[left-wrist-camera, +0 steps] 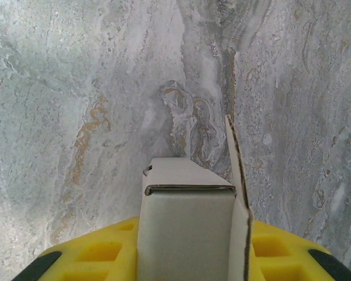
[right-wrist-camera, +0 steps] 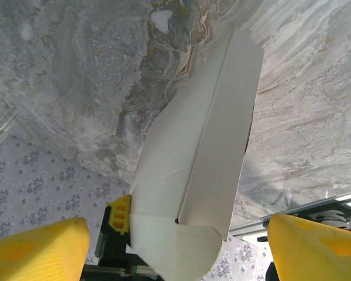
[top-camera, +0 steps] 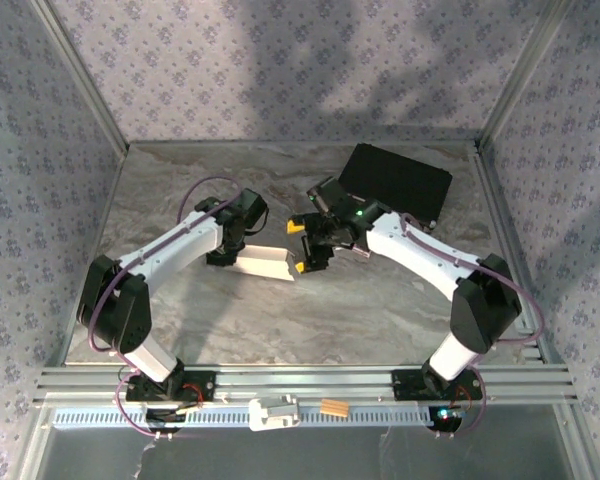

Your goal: Fold the paper box

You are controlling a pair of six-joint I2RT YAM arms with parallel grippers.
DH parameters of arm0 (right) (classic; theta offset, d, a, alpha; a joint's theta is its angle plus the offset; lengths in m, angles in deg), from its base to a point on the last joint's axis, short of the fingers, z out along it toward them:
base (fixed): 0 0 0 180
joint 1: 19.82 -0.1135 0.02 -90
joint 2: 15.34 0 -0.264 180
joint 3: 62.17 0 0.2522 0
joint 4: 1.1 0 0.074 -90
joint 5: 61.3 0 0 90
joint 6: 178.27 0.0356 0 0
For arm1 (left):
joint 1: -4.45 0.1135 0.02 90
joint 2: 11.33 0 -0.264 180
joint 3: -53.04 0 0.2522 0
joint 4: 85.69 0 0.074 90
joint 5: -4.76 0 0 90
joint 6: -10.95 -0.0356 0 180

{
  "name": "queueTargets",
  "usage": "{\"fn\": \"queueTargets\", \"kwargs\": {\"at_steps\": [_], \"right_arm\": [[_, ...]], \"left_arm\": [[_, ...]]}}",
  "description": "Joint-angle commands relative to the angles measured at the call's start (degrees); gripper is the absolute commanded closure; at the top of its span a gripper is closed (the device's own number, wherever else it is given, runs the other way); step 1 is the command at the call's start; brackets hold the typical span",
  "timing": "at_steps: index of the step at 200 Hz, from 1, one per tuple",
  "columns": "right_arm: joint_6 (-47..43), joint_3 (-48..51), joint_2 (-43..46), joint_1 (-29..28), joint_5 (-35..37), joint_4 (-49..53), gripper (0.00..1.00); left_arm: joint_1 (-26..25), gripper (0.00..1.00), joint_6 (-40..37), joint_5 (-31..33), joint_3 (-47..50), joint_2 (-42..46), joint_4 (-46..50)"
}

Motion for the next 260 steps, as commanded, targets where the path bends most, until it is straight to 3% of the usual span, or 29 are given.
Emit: {"fn": "queueTargets", "kwargs": {"at_steps": [1, 41, 94, 117, 153, 174, 190, 202, 214, 224, 233, 246, 260], "right_arm": [[14.5, 0.1, -1.5, -1.9, -2.4, -1.8, 0.19], [16.2, 0.6, -4.6, -2.7, -3.3, -5.2, 0.22], [13.6, 0.5, -9.2, -0.3, -4.5, -4.8, 0.46], [13.0, 0.4, -9.6, 1.3, -5.0, -5.2, 0.58], [11.3, 0.7, -9.2, 4.2, -6.6, -3.6, 0.66], [7.5, 1.5, -9.0, 7.2, -9.9, -2.2, 0.68], [2.0, 0.6, -9.0, 9.8, -11.8, 2.8, 0.70], [-3.3, -0.7, -9.2, 11.9, -13.0, 7.3, 0.71], [-8.4, -1.4, -9.8, 13.5, -15.1, 11.2, 0.71], [-12.1, -1.5, -10.3, 14.9, -17.3, 13.1, 0.73], [-15.3, -1.6, -10.6, 15.8, -18.6, 15.1, 0.73], [-19.3, -1.8, -11.1, 16.9, -20.2, 17.0, 0.73], [-23.0, -2.6, -12.0, 17.6, -21.2, 18.9, 0.73]], "left_arm": [[-0.5, 0.90, 0.7, 1.5, 0.7, 1.8, -0.4], [-0.6, 0.90, 0.8, 0.4, 2.2, 1.9, -2.6], [-0.7, 0.87, -1.1, -0.8, 2.6, 2.8, -4.7], [-0.7, 0.70, -2.7, -3.5, 2.9, 3.6, -6.2], [-0.2, 0.31, -11.1, -10.4, 5.9, 7.6, -13.3], [1.2, 0.25, -20.4, -15.9, 7.8, 12.4, -15.8], [2.9, 0.26, -32.3, -20.0, 9.9, 17.6, -18.4], [4.8, 0.28, -47.1, -24.6, 11.7, 21.2, -25.1], [7.0, 0.30, -64.7, -32.9, 11.4, 23.0, -28.1], [8.2, 0.31, -79.3, -44.4, 11.0, 23.3, -30.4], [8.2, 0.31, -91.3, -50.3, 8.2, 21.8, -26.2], [5.8, 0.32, -109.6, -50.3, 2.7, 19.3, -14.3], [2.9, 0.32, -123.9, -44.8, 0.7, 17.6, -8.1]]}}
